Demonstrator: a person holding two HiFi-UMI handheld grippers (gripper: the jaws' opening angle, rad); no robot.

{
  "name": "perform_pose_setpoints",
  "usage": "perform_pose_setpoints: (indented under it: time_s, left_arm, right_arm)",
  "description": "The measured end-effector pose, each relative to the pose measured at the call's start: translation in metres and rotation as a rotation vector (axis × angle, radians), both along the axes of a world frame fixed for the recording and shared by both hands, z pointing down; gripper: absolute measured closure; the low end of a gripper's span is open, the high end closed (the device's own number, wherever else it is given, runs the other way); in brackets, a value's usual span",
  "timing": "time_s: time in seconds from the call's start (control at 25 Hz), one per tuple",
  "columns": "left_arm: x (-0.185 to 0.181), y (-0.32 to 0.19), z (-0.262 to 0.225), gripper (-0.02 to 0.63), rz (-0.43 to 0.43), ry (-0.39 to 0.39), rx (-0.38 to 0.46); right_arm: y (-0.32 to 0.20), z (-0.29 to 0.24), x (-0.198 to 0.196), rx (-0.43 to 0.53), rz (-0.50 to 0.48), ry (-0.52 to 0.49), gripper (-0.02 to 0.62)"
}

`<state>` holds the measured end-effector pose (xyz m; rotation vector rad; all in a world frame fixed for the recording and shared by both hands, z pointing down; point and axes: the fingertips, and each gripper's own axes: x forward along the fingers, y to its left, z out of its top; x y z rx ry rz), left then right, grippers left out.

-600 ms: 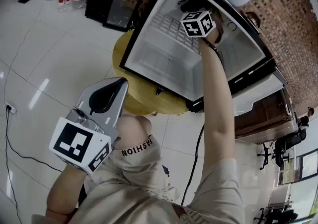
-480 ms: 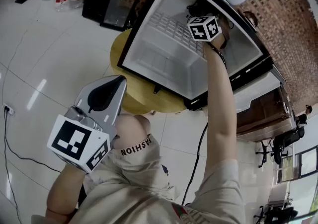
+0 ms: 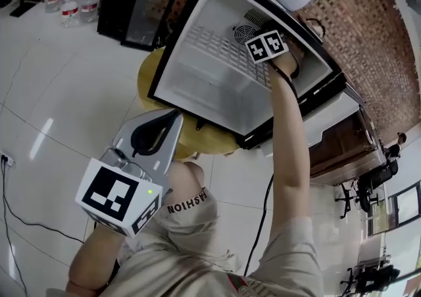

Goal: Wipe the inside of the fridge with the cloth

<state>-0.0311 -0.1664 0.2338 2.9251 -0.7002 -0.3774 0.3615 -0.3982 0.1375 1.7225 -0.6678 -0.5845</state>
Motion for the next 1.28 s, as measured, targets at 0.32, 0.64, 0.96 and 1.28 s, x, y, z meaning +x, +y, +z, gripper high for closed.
perform_pose_setpoints:
  time_s: [0.32, 0.64, 0.96, 1.28]
  left_arm:
    - [0.013, -0.009, -0.002, 0.605, 0.017, 0.015, -0.026]
    - [0.026, -0.003, 0.006, 0.605, 0.036, 0.0, -0.026]
    - [0.03, -0.005, 0.01, 0.605, 0.042, -0.006, -0.038]
    - [0.041, 0.003, 0.006, 0.605, 0.056, -0.015, -0.022]
  right_arm:
    - [-0.05, 0.007, -0.166, 0.004, -0.591, -0.043, 0.511]
    - [-0.099, 0.04, -0.16, -0.047, -0.454, -0.028, 0.511]
    - [-0.022, 0.018, -0.043, -0.012, -0.171, -0.01, 0.52]
    - [0.012, 0.038, 0.005, -0.28, 0.017, 0.006, 0.515]
